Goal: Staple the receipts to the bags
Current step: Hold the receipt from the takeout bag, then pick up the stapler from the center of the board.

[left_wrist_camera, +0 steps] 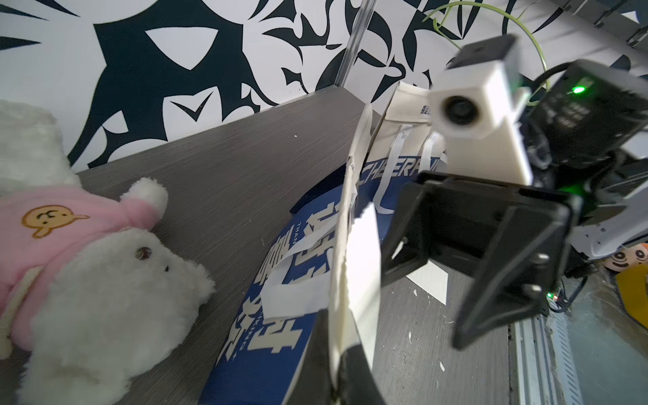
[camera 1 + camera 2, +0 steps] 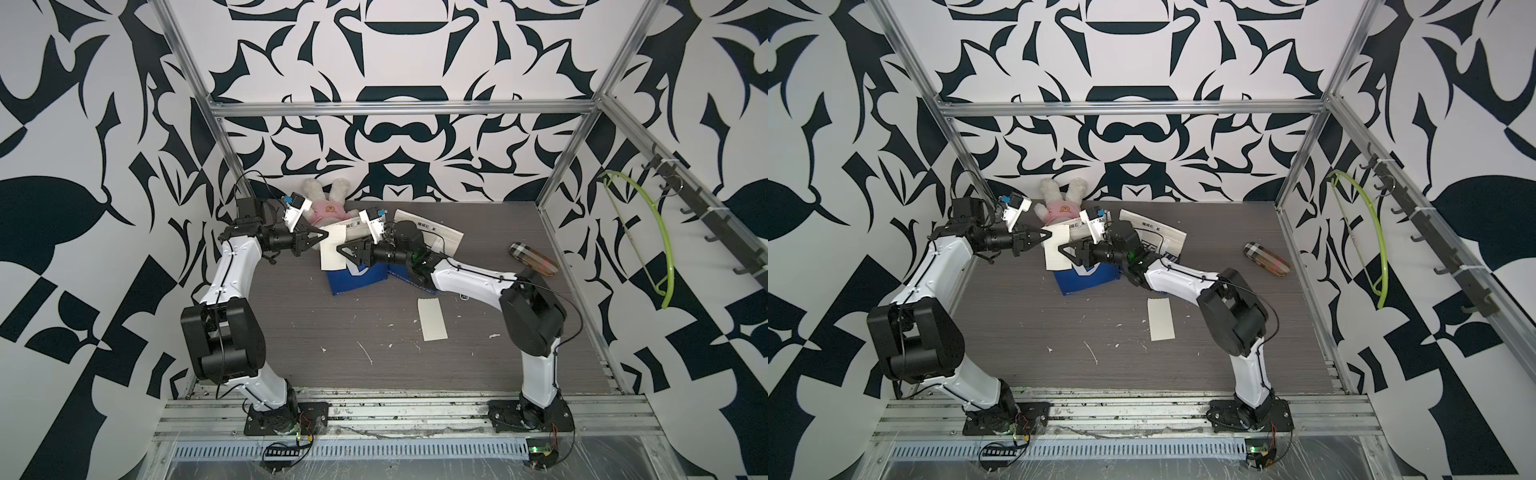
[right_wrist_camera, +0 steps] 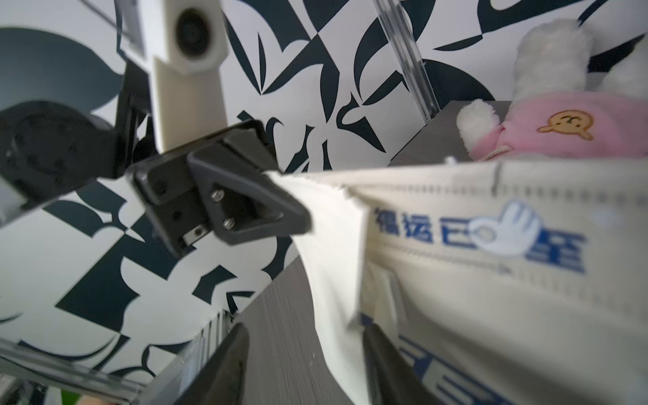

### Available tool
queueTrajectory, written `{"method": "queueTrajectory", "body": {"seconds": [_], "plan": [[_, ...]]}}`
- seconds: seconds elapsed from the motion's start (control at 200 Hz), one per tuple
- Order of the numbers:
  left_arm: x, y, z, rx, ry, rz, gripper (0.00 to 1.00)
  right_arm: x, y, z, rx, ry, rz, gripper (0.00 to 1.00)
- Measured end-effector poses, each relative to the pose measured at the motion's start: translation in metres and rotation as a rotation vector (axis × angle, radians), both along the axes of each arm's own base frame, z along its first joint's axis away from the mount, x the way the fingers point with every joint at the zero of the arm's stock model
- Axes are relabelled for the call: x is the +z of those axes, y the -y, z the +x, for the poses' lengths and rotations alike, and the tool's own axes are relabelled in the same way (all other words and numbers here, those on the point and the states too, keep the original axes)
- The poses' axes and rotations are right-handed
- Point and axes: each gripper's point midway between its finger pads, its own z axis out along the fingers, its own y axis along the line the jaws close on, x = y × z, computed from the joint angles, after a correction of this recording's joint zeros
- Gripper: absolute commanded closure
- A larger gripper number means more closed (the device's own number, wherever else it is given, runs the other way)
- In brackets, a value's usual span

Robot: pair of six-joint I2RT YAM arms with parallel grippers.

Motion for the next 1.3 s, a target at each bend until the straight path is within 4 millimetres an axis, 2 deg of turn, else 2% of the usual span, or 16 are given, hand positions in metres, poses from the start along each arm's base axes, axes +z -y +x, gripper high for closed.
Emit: {"method": "queueTrajectory", "body": {"seconds": [0.13, 0.215, 0.315, 0.41, 0.475, 0.535, 0.62, 0.715, 0.78, 0.91, 1.005, 1.18, 1.3], "plan": [[-0.004, -0.001, 0.003, 0.017, 0.002, 0.003, 1.00, 0.031, 0.037, -0.031, -0.025, 0.021, -0.061, 0.34], [-0.005, -0.002, 0.004, 0.032, 0.011, 0.007, 1.00, 0.054, 0.078, -0.050, -0.106, 0.045, -0.113, 0.31], [-0.006, -0.002, 0.004, 0.049, 0.026, 0.018, 1.00, 0.080, 0.144, -0.070, -0.243, 0.062, -0.159, 0.29], [-0.003, -0.001, 0.002, 0.063, 0.046, 0.030, 1.00, 0.092, 0.219, -0.069, -0.451, 0.055, -0.190, 0.27], [-0.002, -0.001, 0.001, 0.073, 0.053, 0.037, 1.00, 0.080, 0.269, -0.063, -0.608, 0.017, -0.238, 0.27], [-0.001, 0.000, -0.001, 0.079, 0.058, 0.039, 1.00, 0.056, 0.310, -0.060, -0.741, -0.046, -0.299, 0.27], [0.000, 0.001, -0.002, 0.083, 0.060, 0.041, 1.00, 0.010, 0.343, -0.060, -0.840, -0.166, -0.408, 0.28], [0.000, 0.002, -0.002, 0.090, 0.060, 0.044, 1.00, -0.048, 0.364, -0.057, -0.878, -0.337, -0.549, 0.29], [0.000, 0.003, -0.003, 0.089, 0.059, 0.045, 1.00, -0.082, 0.371, -0.052, -0.881, -0.446, -0.632, 0.29], [0.001, 0.004, -0.004, 0.091, 0.064, 0.049, 1.00, -0.136, 0.379, -0.042, -0.869, -0.614, -0.748, 0.30], [0.001, 0.006, -0.005, 0.087, 0.066, 0.051, 1.00, -0.158, 0.378, -0.030, -0.846, -0.691, -0.788, 0.33], [0.001, 0.008, -0.005, 0.084, 0.068, 0.054, 1.00, -0.171, 0.363, 0.017, -0.811, -0.728, -0.778, 0.34], [0.001, 0.008, -0.005, 0.085, 0.069, 0.056, 1.00, -0.185, 0.358, 0.034, -0.799, -0.748, -0.788, 0.36]]}}
